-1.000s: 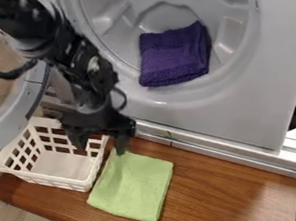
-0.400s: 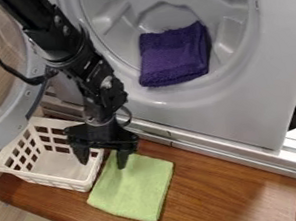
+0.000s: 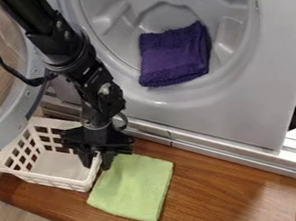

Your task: Moved the basket to the right side of the table

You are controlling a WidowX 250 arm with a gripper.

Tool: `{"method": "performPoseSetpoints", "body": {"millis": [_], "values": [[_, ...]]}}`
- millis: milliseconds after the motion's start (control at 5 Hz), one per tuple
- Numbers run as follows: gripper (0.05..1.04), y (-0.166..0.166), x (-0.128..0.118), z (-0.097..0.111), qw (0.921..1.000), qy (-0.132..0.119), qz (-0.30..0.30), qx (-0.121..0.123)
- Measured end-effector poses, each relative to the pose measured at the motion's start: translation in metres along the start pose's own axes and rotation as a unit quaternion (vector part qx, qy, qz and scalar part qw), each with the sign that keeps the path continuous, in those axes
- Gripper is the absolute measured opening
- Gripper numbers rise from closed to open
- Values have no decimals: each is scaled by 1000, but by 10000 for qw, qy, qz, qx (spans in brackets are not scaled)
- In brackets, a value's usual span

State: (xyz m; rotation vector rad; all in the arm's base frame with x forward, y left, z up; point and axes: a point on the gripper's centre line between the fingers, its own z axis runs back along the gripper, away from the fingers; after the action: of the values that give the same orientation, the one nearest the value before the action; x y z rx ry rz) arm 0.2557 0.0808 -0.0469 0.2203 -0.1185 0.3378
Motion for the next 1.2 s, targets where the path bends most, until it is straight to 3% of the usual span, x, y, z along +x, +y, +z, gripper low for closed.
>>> {"method": "performPoseSetpoints", "body": {"millis": [200,400,800,1200], "values": [[156,-3,2,2,9999,-25,-89,81],[104,-3,1,3,9997,-11,-155,188],[98,-4,0,22,9992,-175,-104,352],[89,-31,2,67,9971,-693,-156,261]]}}
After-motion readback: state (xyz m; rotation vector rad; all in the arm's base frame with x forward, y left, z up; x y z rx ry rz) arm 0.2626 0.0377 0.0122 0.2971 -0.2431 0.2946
